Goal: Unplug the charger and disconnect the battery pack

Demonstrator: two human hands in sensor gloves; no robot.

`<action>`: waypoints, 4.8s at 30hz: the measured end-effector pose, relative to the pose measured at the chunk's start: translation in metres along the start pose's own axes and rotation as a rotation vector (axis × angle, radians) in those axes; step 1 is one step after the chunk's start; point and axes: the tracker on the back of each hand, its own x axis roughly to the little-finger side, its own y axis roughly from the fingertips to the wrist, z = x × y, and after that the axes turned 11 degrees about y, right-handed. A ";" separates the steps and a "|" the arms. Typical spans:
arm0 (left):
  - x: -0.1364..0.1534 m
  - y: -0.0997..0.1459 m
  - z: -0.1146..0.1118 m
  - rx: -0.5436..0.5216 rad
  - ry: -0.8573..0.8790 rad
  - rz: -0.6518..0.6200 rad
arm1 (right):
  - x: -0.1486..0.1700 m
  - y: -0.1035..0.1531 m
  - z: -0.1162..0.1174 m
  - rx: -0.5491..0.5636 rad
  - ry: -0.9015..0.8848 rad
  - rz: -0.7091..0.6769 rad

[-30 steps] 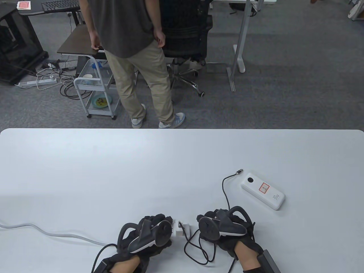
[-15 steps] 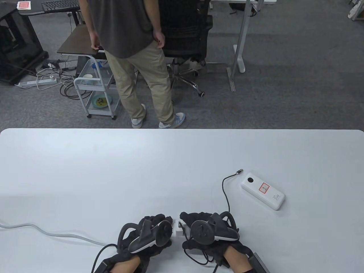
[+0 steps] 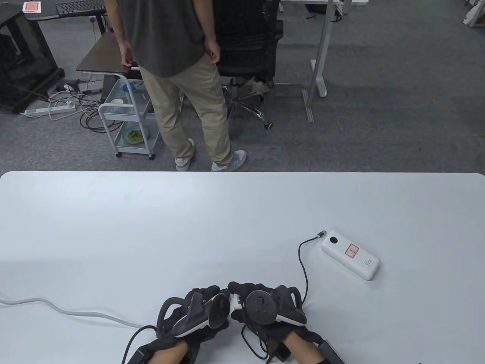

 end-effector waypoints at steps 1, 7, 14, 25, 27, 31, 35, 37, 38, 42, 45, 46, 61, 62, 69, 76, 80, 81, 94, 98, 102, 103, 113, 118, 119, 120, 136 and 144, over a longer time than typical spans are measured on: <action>0.000 0.000 0.000 0.001 -0.002 0.001 | -0.001 0.000 0.001 0.000 0.009 0.000; -0.001 0.000 0.000 0.003 -0.005 0.003 | -0.003 0.000 0.002 -0.005 0.036 0.011; -0.002 0.000 0.000 0.009 -0.006 0.008 | -0.001 0.001 0.001 -0.003 0.019 0.015; -0.004 -0.001 0.000 0.004 -0.012 0.016 | 0.008 0.000 -0.002 0.016 -0.098 0.054; -0.005 0.000 0.000 0.003 -0.017 0.017 | 0.009 -0.001 -0.003 0.004 -0.099 0.040; -0.005 -0.001 0.000 0.007 -0.020 0.022 | 0.007 0.001 -0.001 0.024 -0.075 0.035; -0.003 -0.001 0.001 0.013 -0.004 0.019 | 0.004 -0.002 -0.001 -0.008 -0.047 0.028; -0.004 -0.001 0.001 0.015 -0.008 0.025 | 0.002 -0.002 -0.002 -0.012 -0.029 0.037; -0.006 0.000 0.000 0.005 -0.018 0.023 | 0.002 0.000 -0.003 0.009 -0.015 0.041; -0.005 -0.001 0.000 0.009 0.000 0.009 | -0.001 0.004 -0.004 0.093 0.097 -0.025; -0.004 -0.001 0.000 0.002 -0.013 0.007 | -0.003 0.000 -0.005 0.043 0.070 0.022; -0.004 -0.001 0.000 0.002 -0.012 0.007 | -0.002 -0.001 -0.005 0.023 0.055 0.010; -0.007 -0.001 0.000 -0.002 -0.034 0.014 | -0.007 0.007 -0.004 0.120 0.169 -0.082; -0.007 0.001 0.000 -0.021 -0.043 0.001 | -0.010 0.009 -0.004 0.134 0.228 -0.087; -0.006 -0.001 0.001 -0.005 -0.034 0.009 | -0.004 0.003 -0.004 0.079 0.098 -0.011; -0.007 -0.001 0.000 -0.018 -0.051 -0.001 | -0.012 0.010 -0.004 0.160 0.250 -0.058; -0.005 -0.002 0.001 -0.002 -0.027 0.002 | 0.000 0.006 -0.004 0.087 0.099 0.005; -0.006 -0.002 0.000 -0.005 -0.032 0.001 | 0.000 0.008 -0.004 0.116 0.108 -0.013; -0.009 0.001 -0.002 -0.025 -0.063 0.009 | -0.008 0.010 -0.003 0.118 0.209 -0.057; -0.009 0.003 -0.003 -0.031 -0.080 0.010 | -0.016 0.012 -0.003 0.155 0.294 -0.088; -0.007 0.001 -0.002 -0.013 -0.053 0.011 | -0.010 0.007 -0.005 0.061 0.168 0.007; -0.007 0.000 -0.002 -0.007 -0.047 0.015 | -0.011 0.009 -0.005 0.076 0.167 0.014; -0.011 0.000 -0.002 -0.026 -0.107 -0.013 | -0.013 0.011 -0.008 0.081 0.174 0.043; -0.010 -0.003 -0.001 -0.007 -0.076 -0.010 | -0.010 0.018 -0.007 0.171 0.188 -0.042; -0.011 -0.003 -0.001 -0.010 -0.092 -0.011 | -0.016 0.020 -0.008 0.205 0.298 -0.049; -0.012 -0.003 -0.001 -0.005 -0.093 -0.012 | -0.018 0.020 -0.009 0.218 0.356 -0.066; -0.011 -0.001 -0.001 -0.005 -0.091 -0.012 | -0.004 0.010 -0.013 -0.053 0.061 0.151; -0.011 0.000 -0.002 -0.003 -0.081 0.006 | 0.000 0.008 -0.013 -0.020 -0.007 0.140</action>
